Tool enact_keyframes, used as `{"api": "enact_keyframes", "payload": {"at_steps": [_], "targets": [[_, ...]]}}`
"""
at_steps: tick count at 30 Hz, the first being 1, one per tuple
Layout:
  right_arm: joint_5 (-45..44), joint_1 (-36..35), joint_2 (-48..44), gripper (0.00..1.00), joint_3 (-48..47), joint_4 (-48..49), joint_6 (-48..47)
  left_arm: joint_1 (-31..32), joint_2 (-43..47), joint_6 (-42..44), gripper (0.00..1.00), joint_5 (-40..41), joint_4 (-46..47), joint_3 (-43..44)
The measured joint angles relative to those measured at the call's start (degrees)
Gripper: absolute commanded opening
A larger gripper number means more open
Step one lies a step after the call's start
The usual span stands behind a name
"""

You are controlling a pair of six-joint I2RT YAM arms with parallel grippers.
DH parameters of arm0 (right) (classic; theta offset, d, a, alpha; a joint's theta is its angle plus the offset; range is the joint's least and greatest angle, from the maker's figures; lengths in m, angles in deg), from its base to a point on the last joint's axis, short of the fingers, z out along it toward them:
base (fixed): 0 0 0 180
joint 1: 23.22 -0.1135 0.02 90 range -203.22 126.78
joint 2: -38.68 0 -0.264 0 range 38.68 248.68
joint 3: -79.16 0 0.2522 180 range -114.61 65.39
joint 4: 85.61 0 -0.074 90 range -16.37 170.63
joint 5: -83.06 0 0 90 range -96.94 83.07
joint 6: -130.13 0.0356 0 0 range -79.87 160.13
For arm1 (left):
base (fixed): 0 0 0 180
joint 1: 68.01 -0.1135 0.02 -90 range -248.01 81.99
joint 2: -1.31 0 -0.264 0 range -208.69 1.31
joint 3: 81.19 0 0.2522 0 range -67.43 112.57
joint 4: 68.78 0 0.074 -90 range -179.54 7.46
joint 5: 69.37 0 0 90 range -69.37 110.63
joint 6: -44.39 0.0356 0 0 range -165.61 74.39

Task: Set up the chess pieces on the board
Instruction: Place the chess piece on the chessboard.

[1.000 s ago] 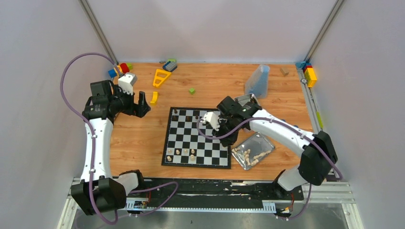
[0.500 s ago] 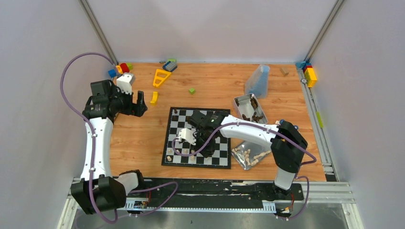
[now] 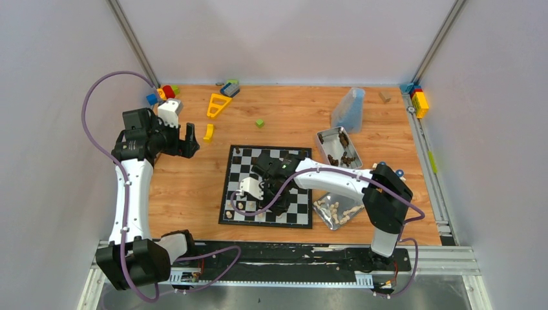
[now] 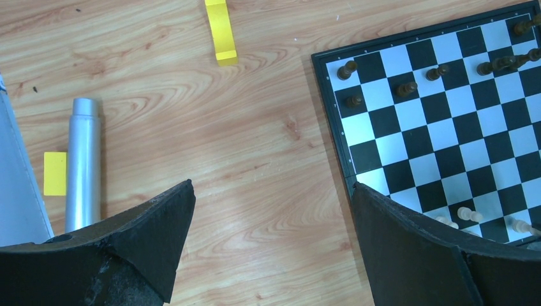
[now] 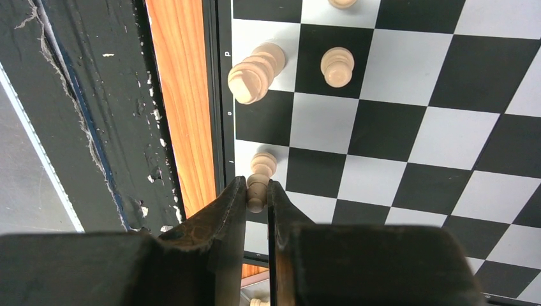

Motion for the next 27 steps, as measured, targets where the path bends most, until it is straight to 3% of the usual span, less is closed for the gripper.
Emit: {"api": "enact_keyframes", "payload": {"at_steps": [10,19,22,27], "targets": [[0.0,-0.6,0.0,0.12,1.6,0.0,0.0,0.0,0.0,0.0,1.00,0.0,0.0,0.0],[-0.9,-0.6,-0.2,0.57,2.8,0.2,0.0,0.0,0.0,0.0,1.00,-0.2,0.0,0.0],[-1.4,-0.6,-0.8,0.65,3.0,0.2,0.2,0.0,0.0,0.0,1.00,-0.2,0.0,0.0],[-1.2,1.0,-5.2,0.69,3.9,0.6,0.1,0.0,0.0,0.0,1.00,-0.2,0.0,0.0]]}}
